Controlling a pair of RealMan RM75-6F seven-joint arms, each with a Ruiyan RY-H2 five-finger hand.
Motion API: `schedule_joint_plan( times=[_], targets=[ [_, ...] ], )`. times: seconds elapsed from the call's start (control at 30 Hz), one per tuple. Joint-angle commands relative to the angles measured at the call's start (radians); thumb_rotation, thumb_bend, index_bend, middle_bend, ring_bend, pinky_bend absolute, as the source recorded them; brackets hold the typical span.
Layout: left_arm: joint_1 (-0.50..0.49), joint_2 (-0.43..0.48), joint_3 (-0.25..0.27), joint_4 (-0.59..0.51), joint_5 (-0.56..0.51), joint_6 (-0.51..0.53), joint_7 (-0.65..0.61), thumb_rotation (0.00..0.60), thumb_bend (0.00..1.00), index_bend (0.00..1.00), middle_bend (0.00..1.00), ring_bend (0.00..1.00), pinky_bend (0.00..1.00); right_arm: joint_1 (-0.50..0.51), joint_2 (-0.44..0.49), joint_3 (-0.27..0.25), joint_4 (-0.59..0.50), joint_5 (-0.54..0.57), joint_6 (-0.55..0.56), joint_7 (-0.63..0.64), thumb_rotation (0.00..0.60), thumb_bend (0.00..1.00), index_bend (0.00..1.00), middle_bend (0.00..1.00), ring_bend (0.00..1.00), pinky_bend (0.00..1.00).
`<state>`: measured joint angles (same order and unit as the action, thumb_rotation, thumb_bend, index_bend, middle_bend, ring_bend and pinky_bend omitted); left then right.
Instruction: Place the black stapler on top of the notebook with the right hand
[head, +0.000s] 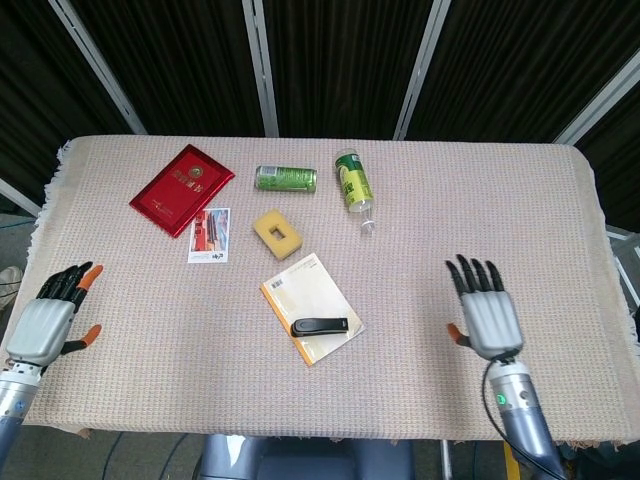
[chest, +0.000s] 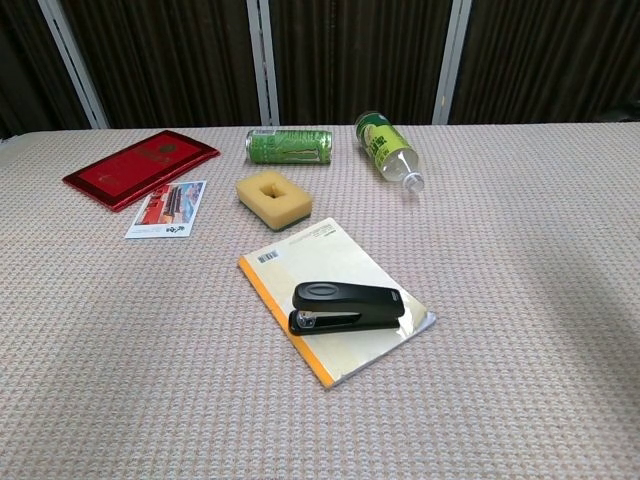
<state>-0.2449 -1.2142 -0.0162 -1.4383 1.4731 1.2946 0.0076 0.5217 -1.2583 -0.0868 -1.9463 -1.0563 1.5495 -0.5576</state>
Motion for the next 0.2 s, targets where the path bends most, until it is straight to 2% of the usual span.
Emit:
schedule_joint_plan(
  times=[0.03, 0.2],
  targets=[
    [-0.003, -0.012, -0.004, -0.005, 0.002, 0.006, 0.015, 0.600, 0.31, 0.00, 0.00, 0.00, 0.10, -0.167, 0.051, -0.071, 0.173, -0.101, 0.099, 0.223, 0.600, 0.20, 0.00, 0.00, 0.00, 0.00],
    [-0.009, -0.040, -0.006, 0.008, 0.013, 0.011, 0.049, 0.600, 0.31, 0.00, 0.00, 0.00, 0.10, -0.210, 0.059, -0.048, 0.228, -0.106, 0.091, 0.276, 0.600, 0.20, 0.00, 0.00, 0.00, 0.00]
  ],
)
